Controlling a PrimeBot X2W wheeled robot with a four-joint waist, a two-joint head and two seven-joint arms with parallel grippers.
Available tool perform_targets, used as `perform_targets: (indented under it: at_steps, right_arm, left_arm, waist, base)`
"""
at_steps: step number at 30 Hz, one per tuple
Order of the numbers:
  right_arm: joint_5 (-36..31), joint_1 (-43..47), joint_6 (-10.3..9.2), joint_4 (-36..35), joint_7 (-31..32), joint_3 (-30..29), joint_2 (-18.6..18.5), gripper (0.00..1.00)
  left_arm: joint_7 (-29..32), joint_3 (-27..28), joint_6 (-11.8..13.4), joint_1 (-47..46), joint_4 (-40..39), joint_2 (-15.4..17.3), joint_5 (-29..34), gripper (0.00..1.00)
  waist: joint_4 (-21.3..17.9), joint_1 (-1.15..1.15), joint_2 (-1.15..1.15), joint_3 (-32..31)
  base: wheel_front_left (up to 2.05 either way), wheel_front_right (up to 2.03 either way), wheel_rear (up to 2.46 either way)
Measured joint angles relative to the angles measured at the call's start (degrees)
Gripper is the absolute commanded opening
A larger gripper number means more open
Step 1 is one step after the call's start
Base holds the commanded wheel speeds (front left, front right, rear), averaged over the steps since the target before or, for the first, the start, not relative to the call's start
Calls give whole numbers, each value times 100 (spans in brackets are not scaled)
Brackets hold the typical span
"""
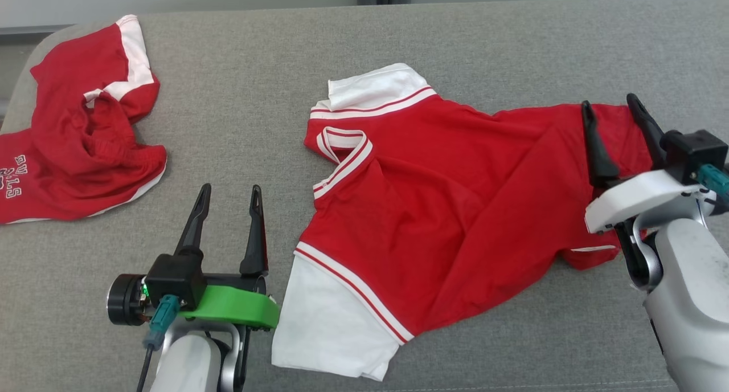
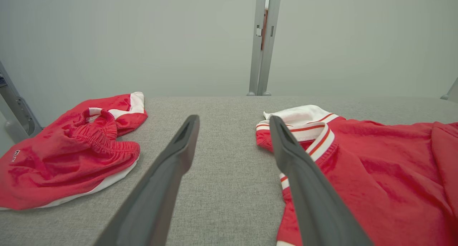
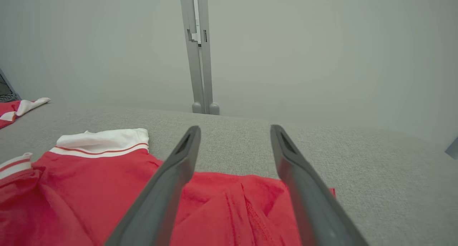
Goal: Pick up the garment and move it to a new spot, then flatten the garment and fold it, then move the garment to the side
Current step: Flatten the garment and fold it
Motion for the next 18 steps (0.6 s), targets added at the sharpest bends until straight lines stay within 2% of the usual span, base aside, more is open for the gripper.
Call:
perform_targets:
  at_steps: [7,11,18]
  right_arm:
    - [203,1023,0,-649,-1,-358,-155,100]
    - [258,1616,-1,-861,-1,-434,-126,100]
    - [369,2094,-1,-734,-1,-283,116,100]
  left_arm:
    - [0,34,-9,98,19,1,1,100]
    - [0,66,-34,153,29,0,5,100]
    - [0,105,-66,174,40,0,34,100]
  waist:
    - [-149,0,0,-205]
    - [-252,0,0,-289]
    - [-360,0,0,-358]
  base:
    - [0,0,0]
    - [0,0,0]
    - [0,0,0]
